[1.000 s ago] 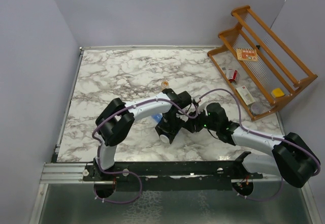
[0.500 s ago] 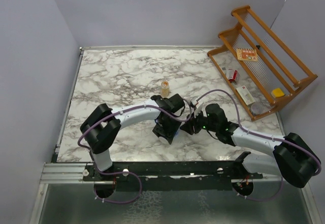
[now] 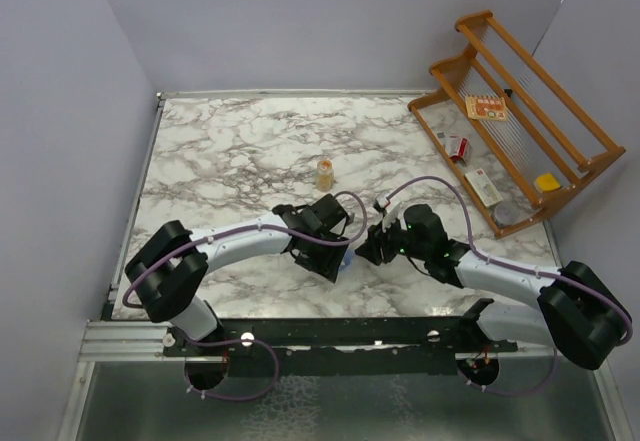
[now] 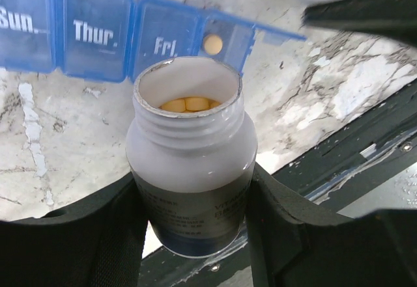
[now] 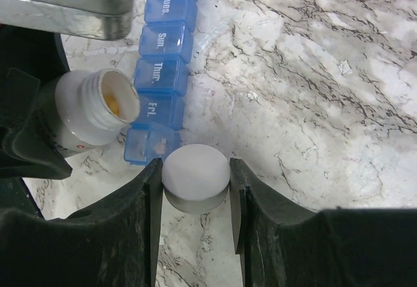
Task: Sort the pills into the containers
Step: Screw the lid of the pill bottle onto the pill bottle.
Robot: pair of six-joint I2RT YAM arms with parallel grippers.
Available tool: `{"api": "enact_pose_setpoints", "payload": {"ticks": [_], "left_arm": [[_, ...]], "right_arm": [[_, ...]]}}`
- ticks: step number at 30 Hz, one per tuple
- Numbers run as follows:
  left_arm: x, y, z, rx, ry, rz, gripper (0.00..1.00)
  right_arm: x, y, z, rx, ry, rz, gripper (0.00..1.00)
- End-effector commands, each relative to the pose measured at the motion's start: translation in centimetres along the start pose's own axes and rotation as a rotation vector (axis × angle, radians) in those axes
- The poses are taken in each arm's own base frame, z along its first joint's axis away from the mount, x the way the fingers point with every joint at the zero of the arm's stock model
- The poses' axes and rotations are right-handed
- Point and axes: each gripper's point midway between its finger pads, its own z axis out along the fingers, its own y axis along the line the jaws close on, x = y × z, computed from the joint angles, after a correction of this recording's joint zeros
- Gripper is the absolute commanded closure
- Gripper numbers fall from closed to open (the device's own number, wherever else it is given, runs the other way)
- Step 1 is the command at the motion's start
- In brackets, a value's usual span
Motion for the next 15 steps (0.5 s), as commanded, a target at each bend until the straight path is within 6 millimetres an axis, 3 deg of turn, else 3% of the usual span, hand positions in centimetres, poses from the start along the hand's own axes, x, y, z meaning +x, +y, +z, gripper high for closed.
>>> {"api": "enact_pose_setpoints", "payload": {"ticks": [1, 6, 15], "left_arm": [[-1.0, 0.1, -0.4, 0.022, -0.122, 0.000, 1.00], [-0.5, 0.7, -0.3, 0.032, -0.186, 0.002, 1.00], [-2.2, 1.5, -1.2, 0.027, -0.373, 0.056, 1.00]], "right_arm": [[-1.9, -0.3, 0.0, 0.032, -0.048, -0.020, 0.99], [-2.0, -0.7, 0.1, 0.060, -0.042, -0.012, 0.99], [-4.1, -1.6, 0.1, 0.118, -0.069, -0.031, 0.99]]}}
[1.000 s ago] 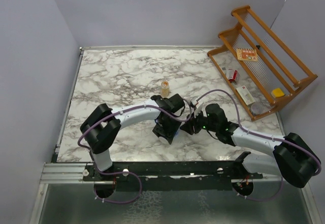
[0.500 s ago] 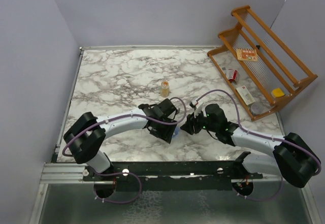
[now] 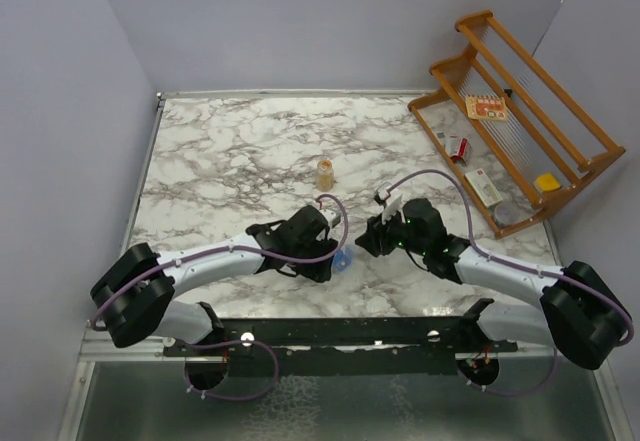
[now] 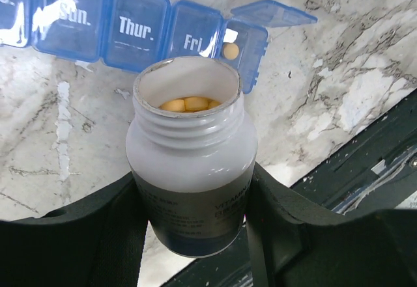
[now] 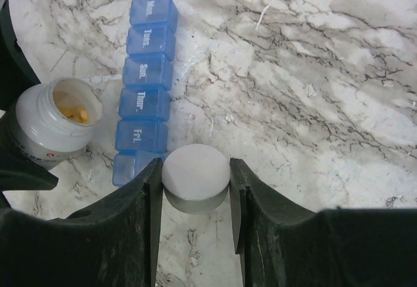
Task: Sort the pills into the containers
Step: Screw the lid of the pill bottle onto the pill bottle.
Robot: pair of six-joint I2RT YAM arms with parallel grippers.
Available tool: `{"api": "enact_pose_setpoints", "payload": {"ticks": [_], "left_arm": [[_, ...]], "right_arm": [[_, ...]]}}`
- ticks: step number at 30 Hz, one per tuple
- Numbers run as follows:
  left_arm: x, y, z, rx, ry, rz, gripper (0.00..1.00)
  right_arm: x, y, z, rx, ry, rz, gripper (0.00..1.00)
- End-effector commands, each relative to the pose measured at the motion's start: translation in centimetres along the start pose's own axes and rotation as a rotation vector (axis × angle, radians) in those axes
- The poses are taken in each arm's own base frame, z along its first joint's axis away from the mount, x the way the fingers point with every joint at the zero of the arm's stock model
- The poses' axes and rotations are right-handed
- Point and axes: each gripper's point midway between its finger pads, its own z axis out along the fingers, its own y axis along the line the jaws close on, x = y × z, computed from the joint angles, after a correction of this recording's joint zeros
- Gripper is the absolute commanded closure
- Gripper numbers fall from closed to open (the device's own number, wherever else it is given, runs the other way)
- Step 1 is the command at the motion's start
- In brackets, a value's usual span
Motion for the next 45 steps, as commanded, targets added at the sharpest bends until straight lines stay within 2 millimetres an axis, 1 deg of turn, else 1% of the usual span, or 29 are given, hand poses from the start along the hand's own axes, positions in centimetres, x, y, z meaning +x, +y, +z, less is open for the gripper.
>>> {"api": "enact_pose_setpoints", "payload": {"ticks": [1, 3, 7, 10, 12, 17, 19, 24, 27, 33, 37, 39, 41, 45], "left_arm": [[-3.2, 0.1, -0.6, 0.000, -0.187, 0.043, 1.00], [-3.8, 0.2, -1.1, 0.000, -0.240, 0.059, 1.00], [-5.4, 0.3, -2.8, 0.004, -0.381, 0.072, 1.00], [-5.7, 0.8, -3.8, -0.011, -0.454, 0.080, 1.00], [-6.2, 0.7, -4.7, 0.005, -0.517, 0.091, 1.00], [-7.1, 0.3, -7.3, 0.046, -0.665, 0.128, 1.00], [-7.5, 0.0, -8.2, 0.057, -0.708, 0.158, 1.00], [-8.6, -1.5, -10.4, 0.111, -0.804, 0.250, 1.00], [-8.8, -2.0, -11.0, 0.130, -0.826, 0.285, 1.00], [-9.4, -3.4, -12.3, 0.194, -0.891, 0.306, 1.00], [-9.3, -4.2, -13.2, 0.235, -0.922, 0.336, 1.00], [-8.7, -4.7, -13.4, 0.265, -0.922, 0.372, 1.00], [-8.1, -5.1, -13.5, 0.292, -0.921, 0.406, 1.00], [-7.3, -5.8, -14.1, 0.341, -0.932, 0.452, 1.00]], "right_arm": [[-2.5, -0.6, 0.2, 0.048, -0.036, -0.025, 0.99], [-3.0, -1.0, 0.3, 0.075, -0.038, -0.027, 0.99], [-4.4, -2.1, 0.1, 0.143, -0.060, -0.031, 0.99], [-6.3, -2.4, 0.0, 0.174, -0.091, -0.050, 0.99], [-7.9, -2.4, -0.1, 0.180, -0.114, -0.070, 0.99], [-11.8, -1.7, -0.6, 0.164, -0.175, -0.099, 0.99], [-13.0, -1.2, -0.9, 0.145, -0.201, -0.101, 0.99], [-15.3, 1.0, -1.2, 0.042, -0.245, -0.124, 0.99], [-16.2, 1.8, -1.7, 0.007, -0.272, -0.139, 0.99], [-17.3, 1.4, -2.6, 0.047, -0.282, -0.162, 0.99], [-18.2, 1.9, -3.4, 0.035, -0.301, -0.170, 0.99], [-18.9, 2.4, -4.1, 0.018, -0.333, -0.173, 0.99], [-19.4, 3.3, -4.9, -0.025, -0.358, -0.193, 0.99], [-19.7, 5.4, -6.4, -0.124, -0.408, -0.248, 0.99]]}}
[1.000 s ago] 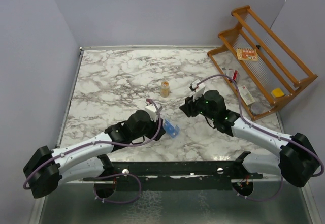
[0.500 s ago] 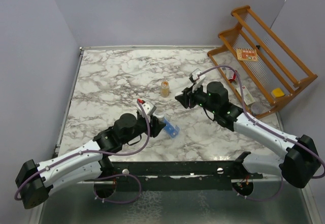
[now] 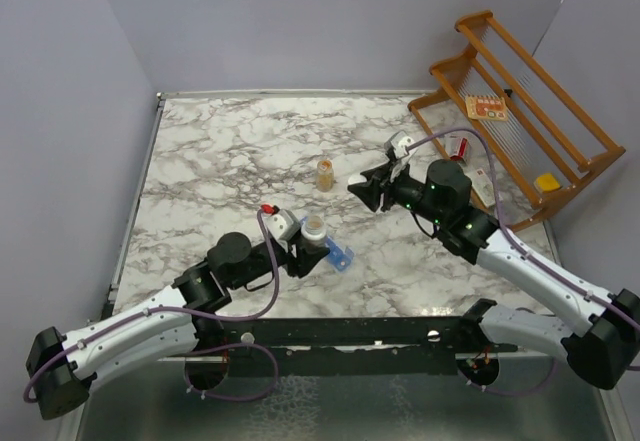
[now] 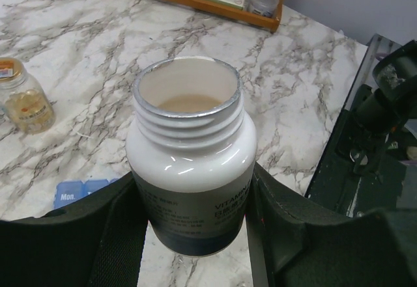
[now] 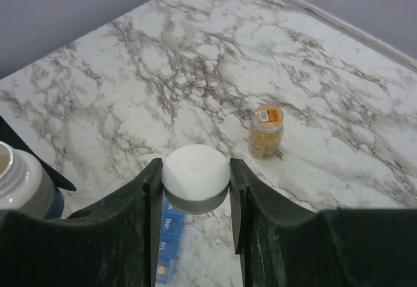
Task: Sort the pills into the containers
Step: Screw the lid of the pill bottle onto the pill bottle.
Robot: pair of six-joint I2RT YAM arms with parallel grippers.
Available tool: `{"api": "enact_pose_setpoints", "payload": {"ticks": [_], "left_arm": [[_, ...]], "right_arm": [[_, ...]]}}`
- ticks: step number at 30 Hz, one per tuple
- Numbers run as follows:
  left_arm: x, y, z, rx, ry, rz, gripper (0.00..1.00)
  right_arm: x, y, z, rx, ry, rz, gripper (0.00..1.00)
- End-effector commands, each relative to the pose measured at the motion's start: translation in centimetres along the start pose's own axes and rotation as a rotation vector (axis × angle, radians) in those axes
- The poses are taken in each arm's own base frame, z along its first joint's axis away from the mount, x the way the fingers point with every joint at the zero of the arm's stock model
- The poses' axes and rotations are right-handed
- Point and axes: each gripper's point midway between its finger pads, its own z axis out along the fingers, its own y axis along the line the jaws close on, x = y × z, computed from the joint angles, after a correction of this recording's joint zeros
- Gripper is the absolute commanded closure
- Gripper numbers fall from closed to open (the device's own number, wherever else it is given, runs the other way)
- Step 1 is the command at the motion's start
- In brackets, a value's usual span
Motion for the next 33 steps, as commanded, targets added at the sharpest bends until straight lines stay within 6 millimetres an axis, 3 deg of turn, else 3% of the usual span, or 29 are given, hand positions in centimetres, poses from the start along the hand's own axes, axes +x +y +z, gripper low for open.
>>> {"api": "enact_pose_setpoints", "payload": {"ticks": [1, 6, 13, 20, 33], "left_arm": [[-1.1, -2.2, -0.7, 0.130, -0.056, 0.050, 1.00], [-1.5, -3.8, -0.9, 0.220, -0.060, 0.069, 1.00], [-2.9, -5.4, -1.0, 0.312, -0.125, 0.128, 1.00], [-3.3, -6.0, -0.8, 0.344, -0.160, 0.112, 1.00], [-3.2, -6.9, -0.5, 0.394, -0.186, 0.123, 1.00]], "right_arm": [[-2.6, 2.9, -1.6, -0.146, -0.097, -0.059, 0.99], [-4.5, 5.4, -3.0, -0.287, -0.140, -0.087, 0.99], [-4.2, 10.8, -6.3, -0.613, -0.174, -0.142, 0.99], [-5.5, 13.0, -8.6, -0.765, -0.228, -0.171, 0.99], [-5.5, 14.5, -9.3, -0.884, -0.257, -0.101, 0.99]]}}
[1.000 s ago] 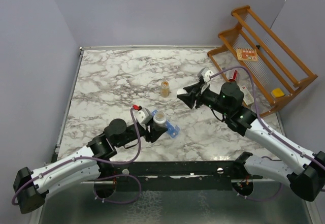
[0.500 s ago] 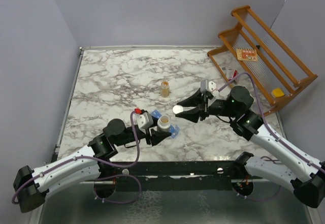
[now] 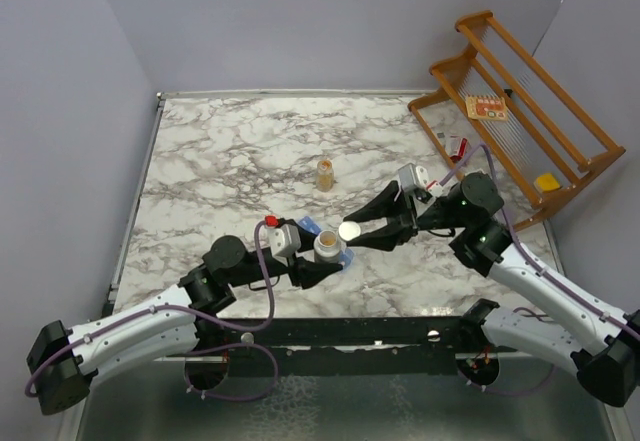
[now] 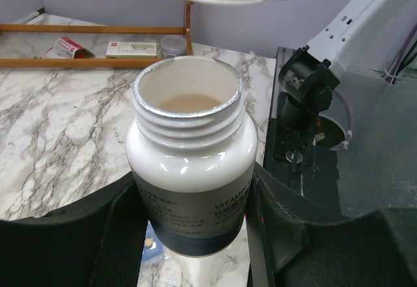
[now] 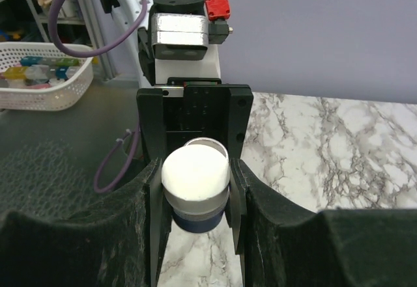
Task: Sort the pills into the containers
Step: Screw the lid of the pill bottle onto the pill bottle.
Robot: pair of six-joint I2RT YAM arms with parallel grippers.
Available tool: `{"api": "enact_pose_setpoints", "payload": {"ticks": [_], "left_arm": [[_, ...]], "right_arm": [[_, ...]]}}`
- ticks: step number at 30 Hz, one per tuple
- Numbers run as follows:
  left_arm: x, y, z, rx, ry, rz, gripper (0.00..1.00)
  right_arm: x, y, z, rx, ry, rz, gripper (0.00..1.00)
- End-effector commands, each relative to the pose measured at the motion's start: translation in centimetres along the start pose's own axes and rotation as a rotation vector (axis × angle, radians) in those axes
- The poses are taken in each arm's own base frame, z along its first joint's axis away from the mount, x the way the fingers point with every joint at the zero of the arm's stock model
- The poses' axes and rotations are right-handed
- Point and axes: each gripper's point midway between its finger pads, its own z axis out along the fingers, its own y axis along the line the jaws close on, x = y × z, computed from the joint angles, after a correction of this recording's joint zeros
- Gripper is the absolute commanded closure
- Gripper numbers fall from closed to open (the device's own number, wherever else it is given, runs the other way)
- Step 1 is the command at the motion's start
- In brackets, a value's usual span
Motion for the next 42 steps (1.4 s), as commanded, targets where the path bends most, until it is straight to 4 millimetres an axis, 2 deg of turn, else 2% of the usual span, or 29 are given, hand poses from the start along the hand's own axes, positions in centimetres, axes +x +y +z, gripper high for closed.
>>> {"api": "enact_pose_setpoints", "payload": {"ticks": [1, 8, 16, 22, 34, 42], "left_arm": [[-1.1, -0.6, 0.5, 0.045, -0.050, 0.032, 1.00], [-0.6, -0.6, 1.3, 0.057, -0.032, 0.029, 1.00], [-1.7, -0.8, 1.5, 0.062, -0.056, 0.037, 1.00], [-1.4, -1.0, 1.7, 0.075, -0.047, 0.029, 1.00], [-1.2, -1.0, 2.4, 0.078, -0.043, 0.034, 1.00], [-2.1, 0.0, 1.6, -0.006, -0.102, 0.046, 1.00]], "right_arm": [[-0.1, 1.4, 0.4, -0.089, -0.021, 0.027, 0.99], [0.7, 1.0, 0.5, -0.071, 0.010, 0.037, 0.99], [2.0, 0.5, 0.5, -0.051, 0.032, 0.058, 0.99], [3.1, 0.1, 0.8, -0.046, 0.038, 0.093, 0.99], [3.4, 0.1, 1.4, -0.065, 0.024, 0.100, 0.99], [3.6, 0.5, 1.2, -0.059, 0.031, 0.102, 0.99]]}}
